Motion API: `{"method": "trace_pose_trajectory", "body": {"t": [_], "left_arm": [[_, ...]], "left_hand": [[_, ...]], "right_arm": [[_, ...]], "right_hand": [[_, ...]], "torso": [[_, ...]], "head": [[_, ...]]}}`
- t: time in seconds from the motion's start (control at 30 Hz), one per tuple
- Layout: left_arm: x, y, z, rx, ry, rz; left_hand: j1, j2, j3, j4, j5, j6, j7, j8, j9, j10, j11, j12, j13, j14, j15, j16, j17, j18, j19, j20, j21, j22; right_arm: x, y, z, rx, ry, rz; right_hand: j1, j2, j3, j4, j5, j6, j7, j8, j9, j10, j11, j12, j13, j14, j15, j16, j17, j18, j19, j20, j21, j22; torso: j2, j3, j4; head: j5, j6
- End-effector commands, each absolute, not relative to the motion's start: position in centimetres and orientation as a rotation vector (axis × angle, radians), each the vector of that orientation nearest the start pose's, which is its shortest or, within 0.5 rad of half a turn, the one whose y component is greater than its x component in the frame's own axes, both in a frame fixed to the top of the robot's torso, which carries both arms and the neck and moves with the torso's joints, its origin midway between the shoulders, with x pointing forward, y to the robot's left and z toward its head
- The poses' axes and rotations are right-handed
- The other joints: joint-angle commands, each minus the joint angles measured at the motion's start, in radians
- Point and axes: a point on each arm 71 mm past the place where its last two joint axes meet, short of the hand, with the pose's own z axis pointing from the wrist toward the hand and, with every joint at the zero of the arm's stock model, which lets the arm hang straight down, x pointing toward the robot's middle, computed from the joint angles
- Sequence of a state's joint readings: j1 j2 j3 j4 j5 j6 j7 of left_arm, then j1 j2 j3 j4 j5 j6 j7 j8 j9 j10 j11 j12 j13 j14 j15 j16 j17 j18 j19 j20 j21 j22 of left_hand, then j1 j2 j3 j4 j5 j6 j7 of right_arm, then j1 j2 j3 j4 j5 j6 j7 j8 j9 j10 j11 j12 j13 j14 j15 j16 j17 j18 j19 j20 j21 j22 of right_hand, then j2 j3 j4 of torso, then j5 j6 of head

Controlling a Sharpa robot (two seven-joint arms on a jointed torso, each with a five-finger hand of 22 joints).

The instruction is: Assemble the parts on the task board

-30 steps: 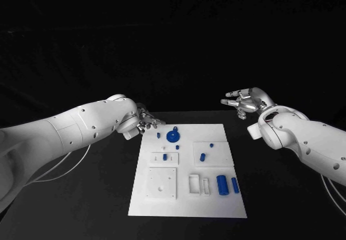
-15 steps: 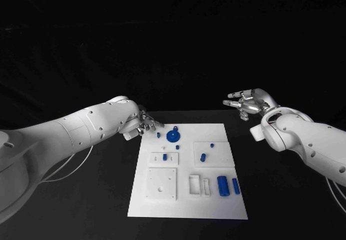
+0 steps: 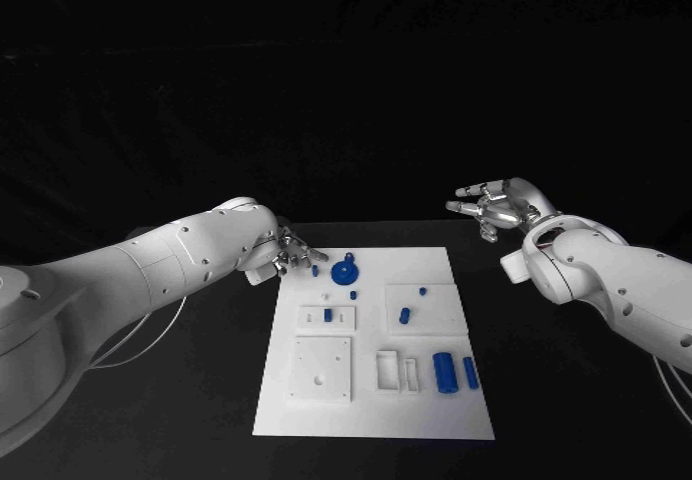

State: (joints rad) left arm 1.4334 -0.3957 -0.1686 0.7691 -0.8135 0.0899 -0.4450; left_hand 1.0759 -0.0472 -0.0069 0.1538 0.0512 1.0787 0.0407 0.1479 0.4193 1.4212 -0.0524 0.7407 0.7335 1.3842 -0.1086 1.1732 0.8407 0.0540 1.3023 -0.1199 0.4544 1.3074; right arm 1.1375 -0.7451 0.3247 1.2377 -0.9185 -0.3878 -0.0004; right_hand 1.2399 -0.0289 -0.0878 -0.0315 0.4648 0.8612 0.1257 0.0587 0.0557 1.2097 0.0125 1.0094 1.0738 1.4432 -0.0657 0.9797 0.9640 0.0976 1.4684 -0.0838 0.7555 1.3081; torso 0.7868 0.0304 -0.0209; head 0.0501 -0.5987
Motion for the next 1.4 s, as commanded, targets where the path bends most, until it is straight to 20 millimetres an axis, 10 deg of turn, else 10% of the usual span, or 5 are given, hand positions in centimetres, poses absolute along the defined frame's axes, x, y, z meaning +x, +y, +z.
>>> {"method": "trace_pose_trajectory", "body": {"t": [0.03,1.4], "left_arm": [[61.76,20.97,-15.62,-0.515,2.134,-0.343],[61.67,20.98,-16.04,-0.511,2.175,-0.362]], "left_hand": [[-0.006,0.002,-0.001,0.007,-0.001,-0.001,-0.002,0.008,0.003,-0.008,0.001,0.006,-0.001,-0.007,0.003,0.002,-0.001,-0.01,-0.005,-0.003,-0.007,0.018],[0.03,0.104,-0.054,-0.128,0.02,-0.002,-0.006,0.028,0.074,-0.017,0.001,0.018,-0.011,-0.014,0.004,0.01,-0.009,-0.01,-0.01,0.0,-0.006,0.018]], "right_arm": [[56.21,-26.55,-10.84,0.594,1.364,0.903],[56.44,-26.18,-11.04,0.598,1.369,0.906]], "right_hand": [[-0.011,0.002,-0.001,0.007,0.007,-0.004,-0.001,-0.002,0.001,-0.007,0.0,-0.002,0.0,0.002,0.002,-0.003,-0.001,0.018,0.055,0.002,0.0,0.04],[-0.011,0.002,-0.001,0.012,0.008,-0.006,-0.001,-0.003,0.001,-0.007,0.0,-0.002,0.0,0.002,0.002,-0.002,-0.001,0.018,0.055,0.002,0.001,0.039]], "torso": [[0.0,-0.0003,0.0013],[0.002,-0.0004,0.0005]], "head": [[-0.002,-0.002],[-0.006,0.0]]}}
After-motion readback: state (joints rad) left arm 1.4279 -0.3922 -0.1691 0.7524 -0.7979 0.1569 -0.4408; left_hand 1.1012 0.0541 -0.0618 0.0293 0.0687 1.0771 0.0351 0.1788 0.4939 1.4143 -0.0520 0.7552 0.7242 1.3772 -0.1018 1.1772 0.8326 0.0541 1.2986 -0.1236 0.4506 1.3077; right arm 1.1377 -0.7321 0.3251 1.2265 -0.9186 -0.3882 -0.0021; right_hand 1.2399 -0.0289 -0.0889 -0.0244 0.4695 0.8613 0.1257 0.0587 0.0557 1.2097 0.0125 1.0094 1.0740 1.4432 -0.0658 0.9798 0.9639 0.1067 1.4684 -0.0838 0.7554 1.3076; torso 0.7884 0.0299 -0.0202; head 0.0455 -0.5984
